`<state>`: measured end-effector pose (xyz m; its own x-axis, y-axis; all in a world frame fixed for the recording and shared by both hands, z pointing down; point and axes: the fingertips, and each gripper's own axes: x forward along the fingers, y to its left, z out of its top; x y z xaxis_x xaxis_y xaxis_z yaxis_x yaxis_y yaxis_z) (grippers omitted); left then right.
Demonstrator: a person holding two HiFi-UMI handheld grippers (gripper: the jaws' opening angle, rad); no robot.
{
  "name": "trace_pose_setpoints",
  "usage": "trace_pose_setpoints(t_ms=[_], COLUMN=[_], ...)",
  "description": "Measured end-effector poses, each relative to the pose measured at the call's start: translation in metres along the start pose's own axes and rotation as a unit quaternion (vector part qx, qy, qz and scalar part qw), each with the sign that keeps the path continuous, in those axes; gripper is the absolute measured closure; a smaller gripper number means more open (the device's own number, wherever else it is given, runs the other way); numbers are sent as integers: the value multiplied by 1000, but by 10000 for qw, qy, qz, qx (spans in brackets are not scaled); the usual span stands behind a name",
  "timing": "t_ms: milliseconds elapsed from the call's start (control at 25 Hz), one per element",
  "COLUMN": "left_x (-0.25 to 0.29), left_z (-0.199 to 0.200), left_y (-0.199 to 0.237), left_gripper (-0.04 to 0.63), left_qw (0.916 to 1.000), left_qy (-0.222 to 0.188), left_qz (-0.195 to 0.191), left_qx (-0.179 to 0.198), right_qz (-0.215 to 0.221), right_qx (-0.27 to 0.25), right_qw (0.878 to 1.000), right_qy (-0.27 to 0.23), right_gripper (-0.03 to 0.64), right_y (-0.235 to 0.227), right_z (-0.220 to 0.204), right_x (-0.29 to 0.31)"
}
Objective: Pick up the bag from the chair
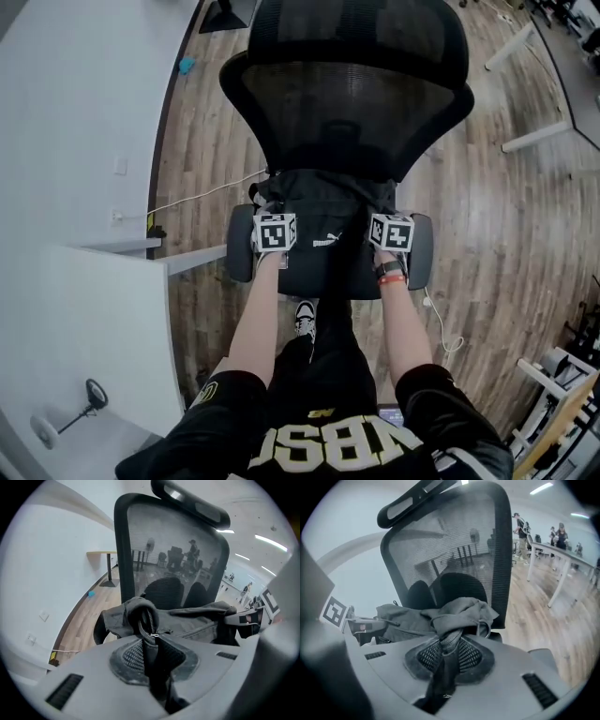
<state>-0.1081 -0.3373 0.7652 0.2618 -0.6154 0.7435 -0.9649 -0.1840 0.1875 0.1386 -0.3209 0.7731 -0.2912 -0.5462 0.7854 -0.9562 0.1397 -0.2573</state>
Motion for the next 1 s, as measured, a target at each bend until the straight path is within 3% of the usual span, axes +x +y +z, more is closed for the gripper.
trace_pose_setpoints(t_ms=[440,760,1000], left_x=[-88,-144,-188], left_z=[89,169,207], left_y=[-14,-29,-47], left_gripper=[542,541,541], left_qw=[9960,9858,9764], left_qy=[-871,-1634,-2103], left_qz=[71,32,-7], left_qx=[199,388,496], right_qz=[-27,-39,-51], right_qx=[-106,-253,-196], right_qw=[9959,9865,9768], right_qy=[-903,-1617,-2133], right_gripper=[558,558,558], right_y=[37,56,64], right_z=[79,148,178], right_x=[-85,-147,-196])
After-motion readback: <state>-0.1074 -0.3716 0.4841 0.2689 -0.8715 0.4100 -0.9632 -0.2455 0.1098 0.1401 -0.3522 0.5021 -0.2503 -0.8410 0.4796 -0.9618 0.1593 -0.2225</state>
